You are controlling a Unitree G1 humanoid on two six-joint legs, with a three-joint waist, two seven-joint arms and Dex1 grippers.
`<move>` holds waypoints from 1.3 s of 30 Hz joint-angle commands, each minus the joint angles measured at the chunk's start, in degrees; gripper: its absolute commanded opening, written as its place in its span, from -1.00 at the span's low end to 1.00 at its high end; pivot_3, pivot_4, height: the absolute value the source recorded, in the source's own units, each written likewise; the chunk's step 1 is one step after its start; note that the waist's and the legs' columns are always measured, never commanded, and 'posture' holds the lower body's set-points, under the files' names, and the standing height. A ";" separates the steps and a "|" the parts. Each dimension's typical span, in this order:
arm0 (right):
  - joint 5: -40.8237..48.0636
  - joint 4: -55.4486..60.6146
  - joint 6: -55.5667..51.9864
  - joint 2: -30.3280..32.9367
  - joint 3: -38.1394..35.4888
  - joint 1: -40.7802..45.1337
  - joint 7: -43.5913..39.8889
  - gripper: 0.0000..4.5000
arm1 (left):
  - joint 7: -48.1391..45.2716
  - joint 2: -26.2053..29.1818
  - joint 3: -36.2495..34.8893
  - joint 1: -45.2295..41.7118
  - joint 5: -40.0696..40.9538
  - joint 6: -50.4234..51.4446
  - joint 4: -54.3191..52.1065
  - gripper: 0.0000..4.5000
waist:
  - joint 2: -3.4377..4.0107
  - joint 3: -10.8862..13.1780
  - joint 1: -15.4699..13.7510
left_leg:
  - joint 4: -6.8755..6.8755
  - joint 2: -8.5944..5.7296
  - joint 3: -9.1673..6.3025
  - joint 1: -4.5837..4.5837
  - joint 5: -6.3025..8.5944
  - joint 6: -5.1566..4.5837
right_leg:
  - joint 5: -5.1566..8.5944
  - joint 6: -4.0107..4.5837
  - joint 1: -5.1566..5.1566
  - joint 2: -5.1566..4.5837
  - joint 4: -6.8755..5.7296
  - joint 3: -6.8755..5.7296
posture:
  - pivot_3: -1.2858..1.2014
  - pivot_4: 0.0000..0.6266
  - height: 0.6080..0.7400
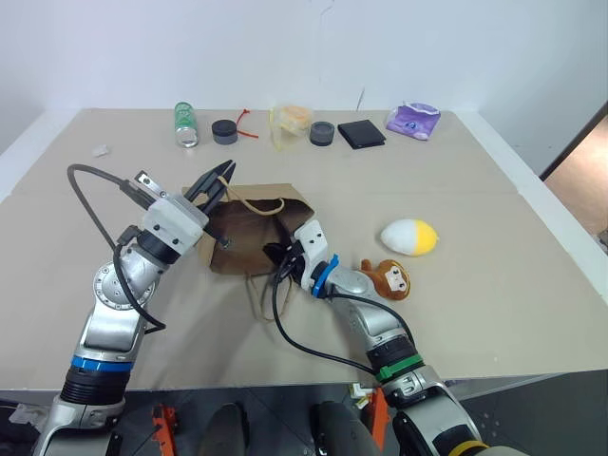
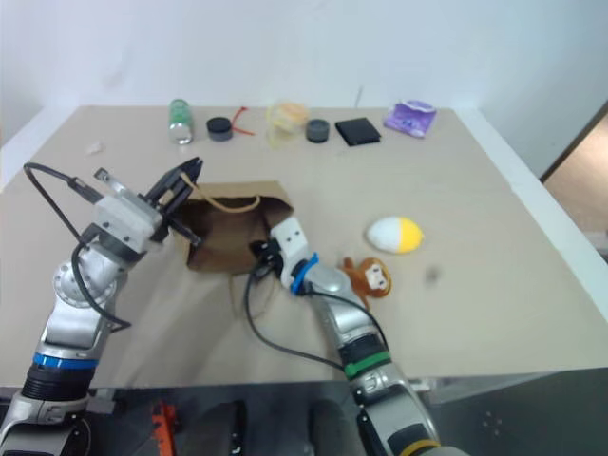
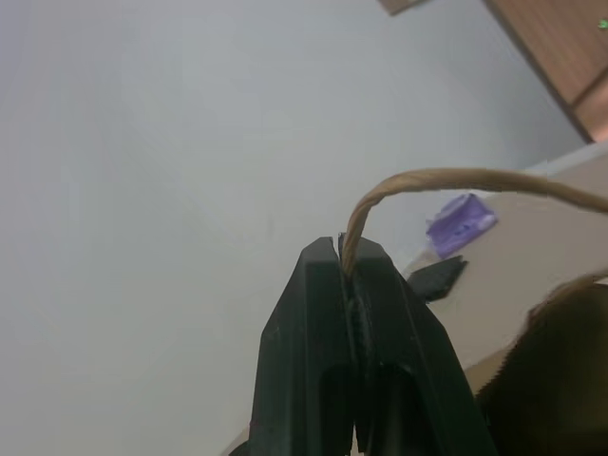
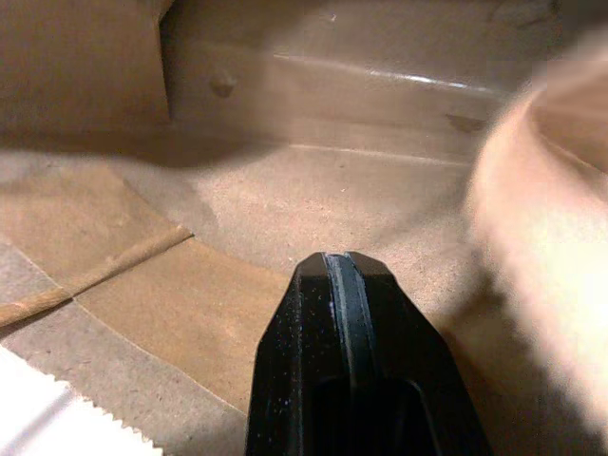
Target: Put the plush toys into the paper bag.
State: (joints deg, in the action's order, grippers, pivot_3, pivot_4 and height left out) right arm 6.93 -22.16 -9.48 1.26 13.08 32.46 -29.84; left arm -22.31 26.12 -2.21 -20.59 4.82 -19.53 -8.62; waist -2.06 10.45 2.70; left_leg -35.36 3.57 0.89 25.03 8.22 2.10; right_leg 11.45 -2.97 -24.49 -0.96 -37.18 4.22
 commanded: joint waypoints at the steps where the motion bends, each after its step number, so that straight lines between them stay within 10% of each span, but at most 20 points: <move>1: -2.55 -0.34 -0.68 1.23 0.78 -0.67 0.44 -0.99 | 2.50 -0.83 -3.15 -2.64 1.89 2.75 -2.86 -1.00 | -0.03 -0.02 -0.05 | -0.01 0.00 -0.02 0.00 0.00 0.00 | 0.00 0.00 0.01 0.00 0.00 0.00 | 0.03 -0.52 1.00; 18: -0.98 6.05 1.05 0.95 0.34 -1.38 -3.57 -0.99 | 3.49 -2.71 -3.41 -4.43 2.56 8.14 -7.40 -1.00 | -0.11 -0.07 -0.10 | 0.00 -0.02 -0.05 0.02 0.00 0.01 | 0.03 -0.02 0.07 0.00 0.05 -0.01 | 0.03 -0.52 1.00; 28: 17.45 33.86 -12.23 12.77 -8.63 -3.80 -14.24 0.99 | 1.80 -3.60 -1.70 -0.99 2.19 7.58 -7.00 -1.00 | -0.08 -0.03 -0.21 | 0.02 -0.02 -0.07 0.10 0.01 0.02 | 0.06 -0.01 0.00 -0.02 0.08 -0.02 | 0.03 -0.52 1.00; 39: 23.81 25.06 -29.95 47.63 -20.82 -7.04 -29.27 0.99 | 1.02 -4.42 -1.29 -1.05 2.53 7.57 -6.30 -1.00 | -0.07 0.02 -0.10 | 0.05 -0.22 0.14 0.05 0.12 -0.07 | 0.15 -0.03 -0.01 -0.33 0.22 -0.02 | 0.03 -0.52 1.00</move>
State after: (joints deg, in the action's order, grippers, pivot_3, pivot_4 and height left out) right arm 30.86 4.25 -39.16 47.95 -6.73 25.49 -57.31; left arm -21.24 21.52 -2.83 -21.10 7.19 -11.01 -13.95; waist -2.14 10.47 2.60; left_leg -35.30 3.35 1.01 25.08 8.35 2.02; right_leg 11.63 -3.01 -24.50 -1.27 -36.96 4.19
